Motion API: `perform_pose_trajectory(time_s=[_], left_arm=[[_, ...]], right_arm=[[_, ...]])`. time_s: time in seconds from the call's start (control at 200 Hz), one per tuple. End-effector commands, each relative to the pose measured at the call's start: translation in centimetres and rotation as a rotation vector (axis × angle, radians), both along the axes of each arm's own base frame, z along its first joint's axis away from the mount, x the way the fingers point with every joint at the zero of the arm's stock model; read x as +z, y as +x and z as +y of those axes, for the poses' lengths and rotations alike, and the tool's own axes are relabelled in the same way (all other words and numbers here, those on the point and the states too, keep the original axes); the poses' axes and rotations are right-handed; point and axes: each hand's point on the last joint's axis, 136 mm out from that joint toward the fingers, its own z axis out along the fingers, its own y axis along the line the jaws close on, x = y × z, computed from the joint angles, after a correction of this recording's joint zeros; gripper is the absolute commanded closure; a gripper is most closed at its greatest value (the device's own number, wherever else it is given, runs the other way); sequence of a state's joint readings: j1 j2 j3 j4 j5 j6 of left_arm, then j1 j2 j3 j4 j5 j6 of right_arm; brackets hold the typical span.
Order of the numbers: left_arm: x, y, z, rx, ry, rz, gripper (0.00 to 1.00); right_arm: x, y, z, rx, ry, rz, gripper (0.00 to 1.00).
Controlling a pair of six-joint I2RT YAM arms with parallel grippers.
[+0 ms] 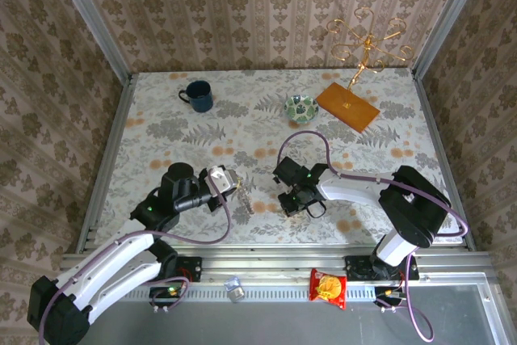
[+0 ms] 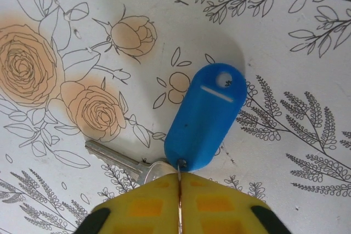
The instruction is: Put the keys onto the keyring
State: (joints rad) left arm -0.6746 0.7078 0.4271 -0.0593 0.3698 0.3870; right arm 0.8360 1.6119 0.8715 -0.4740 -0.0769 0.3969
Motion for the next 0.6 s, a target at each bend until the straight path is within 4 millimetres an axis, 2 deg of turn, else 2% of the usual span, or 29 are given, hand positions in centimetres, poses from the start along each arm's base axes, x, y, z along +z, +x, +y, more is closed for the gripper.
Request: perform_pose_trajectory(time_s=[0.0, 0.12, 0.285, 0.29, 0.425, 0.595], left_arm=[[2.3, 0.1, -0.6, -0.020, -0.045, -0.063, 1.00], [2.5, 0.0, -0.6, -0.024, -0.045, -0.061, 1.00], [2.7, -0.5, -1.0, -0.051, -0.053, -0.059, 1.00], [2.7, -0.5, -1.0, -0.052, -0.053, -0.058, 1.00], [2.7, -1.1, -1.8, -0.088, -0.058, -0.048, 1.00], [2.7, -2.1, -3.2, -0.157, -0.057, -0.032, 1.00]], right_arm=[[0.7, 0.8, 0.5, -0.008, -0.005, -0.030, 0.98], [2.4, 1.1, 0.2, 0.025, 0.001, -0.081, 1.00], [6.5, 1.2, 0.6, 0.168, 0.093, -0.229, 1.00], [7.0, 1.2, 0.7, 0.174, 0.106, -0.243, 1.00], [11.2, -0.8, 2.2, 0.358, 0.277, -0.316, 1.00], [14.2, -2.4, 3.1, 0.476, 0.397, -0.362, 1.00]])
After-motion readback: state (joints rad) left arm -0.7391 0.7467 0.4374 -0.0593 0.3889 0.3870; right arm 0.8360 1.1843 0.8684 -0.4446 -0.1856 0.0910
